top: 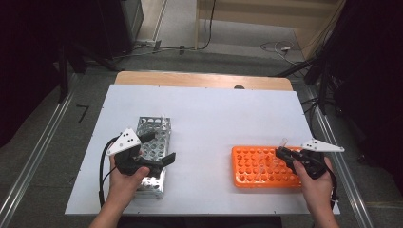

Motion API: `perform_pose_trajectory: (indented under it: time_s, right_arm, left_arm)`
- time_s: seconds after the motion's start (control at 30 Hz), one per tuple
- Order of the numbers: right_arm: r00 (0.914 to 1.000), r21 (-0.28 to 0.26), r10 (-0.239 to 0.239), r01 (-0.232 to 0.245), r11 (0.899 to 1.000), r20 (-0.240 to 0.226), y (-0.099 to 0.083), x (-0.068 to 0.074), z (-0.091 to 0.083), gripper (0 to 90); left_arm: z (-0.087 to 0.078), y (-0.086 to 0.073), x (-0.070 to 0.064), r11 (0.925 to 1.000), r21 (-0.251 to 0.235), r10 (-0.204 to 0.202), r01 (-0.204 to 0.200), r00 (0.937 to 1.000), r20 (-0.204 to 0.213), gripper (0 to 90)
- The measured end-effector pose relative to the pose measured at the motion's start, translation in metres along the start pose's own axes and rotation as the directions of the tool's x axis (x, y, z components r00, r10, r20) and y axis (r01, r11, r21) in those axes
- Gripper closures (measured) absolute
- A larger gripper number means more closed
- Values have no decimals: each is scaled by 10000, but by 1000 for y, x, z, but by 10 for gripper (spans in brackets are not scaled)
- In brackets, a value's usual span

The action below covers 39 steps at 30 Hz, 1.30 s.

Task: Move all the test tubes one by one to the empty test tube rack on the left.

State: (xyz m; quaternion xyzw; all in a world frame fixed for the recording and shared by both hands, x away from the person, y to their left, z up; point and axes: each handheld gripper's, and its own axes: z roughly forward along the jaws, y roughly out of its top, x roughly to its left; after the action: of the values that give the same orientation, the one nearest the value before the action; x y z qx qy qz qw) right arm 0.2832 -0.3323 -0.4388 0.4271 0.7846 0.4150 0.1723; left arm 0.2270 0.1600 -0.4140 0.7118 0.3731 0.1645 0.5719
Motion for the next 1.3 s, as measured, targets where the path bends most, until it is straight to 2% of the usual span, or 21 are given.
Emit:
perform_pose_trajectory:
  time_s: [0.17, 0.5, 0.73, 0.87, 0.93, 1.13, 1.3]
  right_arm:
    - [9999, -416, 26, -31, 9991, -135, 14, 4, -9, 737]
    - [9991, -882, -336, 310, 9956, -275, 44, 17, -7, 736]
    - [9945, -1205, -532, 421, 9918, -904, 56, 35, -2, 737]
    - [9863, -1240, -836, 660, 9901, -1426, 57, 52, 3, 737]
    - [9816, -1205, -958, 763, 9898, -1652, 56, 61, 5, 737]
    - [9633, -973, -1311, 1110, 9890, -2341, 49, 90, 14, 736]
    - [9471, -957, -1576, 1358, 9861, -2796, 46, 108, 17, 737]
  left_arm:
    - [1, 4, -1, 10000, -76, 26, -26, 10000, 16, 0]
    - [3, 4, -3, 9999, 4, 116, -116, 9999, 94, 0]
    - [5, 4, -6, 9999, 42, 109, -110, 9996, 243, 0]
    - [7, 3, -10, 9995, 144, 281, -289, 9982, 524, 8]
    - [9, 3, -12, 9996, 162, 219, -231, 9975, 677, 9]
    - [12, 4, -18, 9997, 116, 186, -199, 9945, 1026, 15]
    - [15, 5, -25, 9998, 47, 196, -204, 9907, 1350, 35]
